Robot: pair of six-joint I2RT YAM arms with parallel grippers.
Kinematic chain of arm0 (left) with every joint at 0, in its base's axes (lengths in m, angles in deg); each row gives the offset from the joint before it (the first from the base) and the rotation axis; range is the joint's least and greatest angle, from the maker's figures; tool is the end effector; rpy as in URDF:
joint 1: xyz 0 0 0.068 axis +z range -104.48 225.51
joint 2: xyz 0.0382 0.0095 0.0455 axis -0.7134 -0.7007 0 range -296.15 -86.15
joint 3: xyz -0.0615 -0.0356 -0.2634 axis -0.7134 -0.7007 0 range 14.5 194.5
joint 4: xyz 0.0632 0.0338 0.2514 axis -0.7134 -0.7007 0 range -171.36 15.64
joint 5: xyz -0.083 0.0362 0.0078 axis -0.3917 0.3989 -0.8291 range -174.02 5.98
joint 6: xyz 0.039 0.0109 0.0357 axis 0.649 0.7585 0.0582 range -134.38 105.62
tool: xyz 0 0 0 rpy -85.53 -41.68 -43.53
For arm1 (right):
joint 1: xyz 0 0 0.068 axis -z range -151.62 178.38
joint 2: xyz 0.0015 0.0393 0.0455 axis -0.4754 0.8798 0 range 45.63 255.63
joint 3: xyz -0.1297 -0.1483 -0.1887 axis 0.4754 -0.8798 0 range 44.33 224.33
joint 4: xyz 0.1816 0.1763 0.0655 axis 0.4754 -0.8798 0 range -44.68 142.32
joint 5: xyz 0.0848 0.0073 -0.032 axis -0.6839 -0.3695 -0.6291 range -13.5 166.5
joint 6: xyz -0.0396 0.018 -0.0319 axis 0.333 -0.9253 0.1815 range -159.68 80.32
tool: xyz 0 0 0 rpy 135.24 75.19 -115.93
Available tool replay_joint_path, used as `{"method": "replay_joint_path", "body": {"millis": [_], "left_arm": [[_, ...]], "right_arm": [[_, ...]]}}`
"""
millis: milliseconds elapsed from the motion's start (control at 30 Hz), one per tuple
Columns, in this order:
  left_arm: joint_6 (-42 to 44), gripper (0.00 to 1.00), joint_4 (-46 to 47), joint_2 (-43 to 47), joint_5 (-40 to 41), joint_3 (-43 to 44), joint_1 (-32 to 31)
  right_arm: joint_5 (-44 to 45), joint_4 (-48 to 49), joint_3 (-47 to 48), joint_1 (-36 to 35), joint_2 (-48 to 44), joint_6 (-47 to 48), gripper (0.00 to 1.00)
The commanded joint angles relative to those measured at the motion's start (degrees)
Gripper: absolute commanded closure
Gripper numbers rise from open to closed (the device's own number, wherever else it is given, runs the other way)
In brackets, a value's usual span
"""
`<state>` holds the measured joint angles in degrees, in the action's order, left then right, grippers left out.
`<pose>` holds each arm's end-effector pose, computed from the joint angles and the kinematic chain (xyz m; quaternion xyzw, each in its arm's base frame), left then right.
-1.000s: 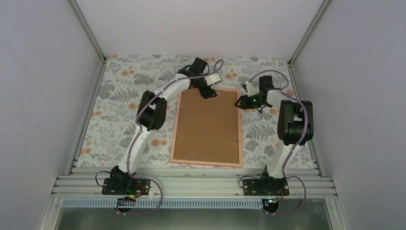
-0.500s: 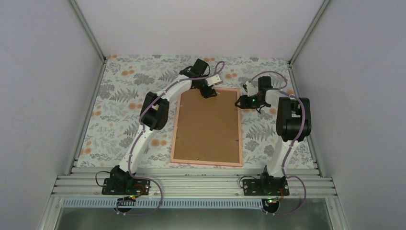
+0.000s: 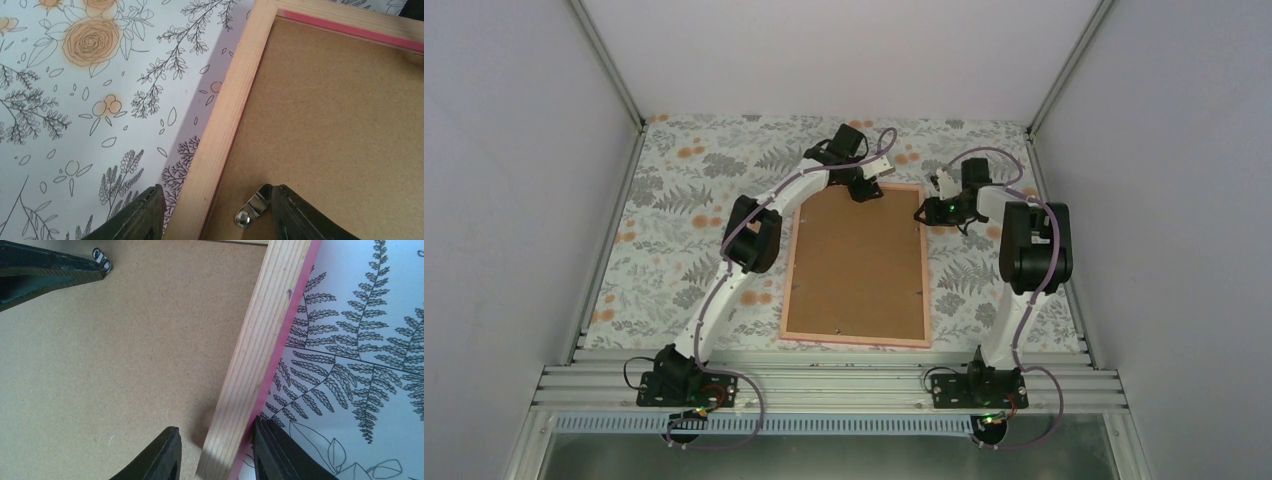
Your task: Put the photo into the frame
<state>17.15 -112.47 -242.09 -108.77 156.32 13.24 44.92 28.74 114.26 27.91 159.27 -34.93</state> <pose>0.4810 -0.3215 0.1355 0.5473 0.7479 -0.2048 0.3149 0.3846 0.0218 0.1332 -0.0965 0.9400 0.2595 0.1993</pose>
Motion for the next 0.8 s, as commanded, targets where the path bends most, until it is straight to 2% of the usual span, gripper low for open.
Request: {"method": "replay_joint_path", "body": {"millis": [0, 100, 333, 467, 600, 767], "left_arm": [[-0.91, 0.49, -1.99, -4.78, 2.99, 1.27, -0.57], [-1.90, 0.55, -1.96, -5.37, 4.42, 1.93, -0.76], [-4.13, 0.77, -1.66, -5.00, 5.72, 1.45, -0.82], [-4.71, 0.82, -1.15, -4.18, 4.83, 0.98, -0.78], [-4.80, 0.82, -1.04, -3.76, 4.60, 1.89, -0.77], [-5.78, 0.61, -1.00, -2.38, 5.65, 4.13, -0.74]], "right_arm": [[0.47, -0.50, -0.16, -2.11, 2.97, -0.47, 0.63], [0.31, -0.51, -0.07, -2.55, 3.05, -0.46, 0.64], [0.83, -0.26, -0.31, -3.01, 3.08, -0.76, 0.66], [1.07, -0.06, -0.55, -3.04, 3.22, -0.99, 0.67], [0.94, 0.02, -0.52, -3.01, 3.28, -1.09, 0.67], [0.51, 0.11, -0.59, -3.07, 3.05, -1.38, 0.67]]}}
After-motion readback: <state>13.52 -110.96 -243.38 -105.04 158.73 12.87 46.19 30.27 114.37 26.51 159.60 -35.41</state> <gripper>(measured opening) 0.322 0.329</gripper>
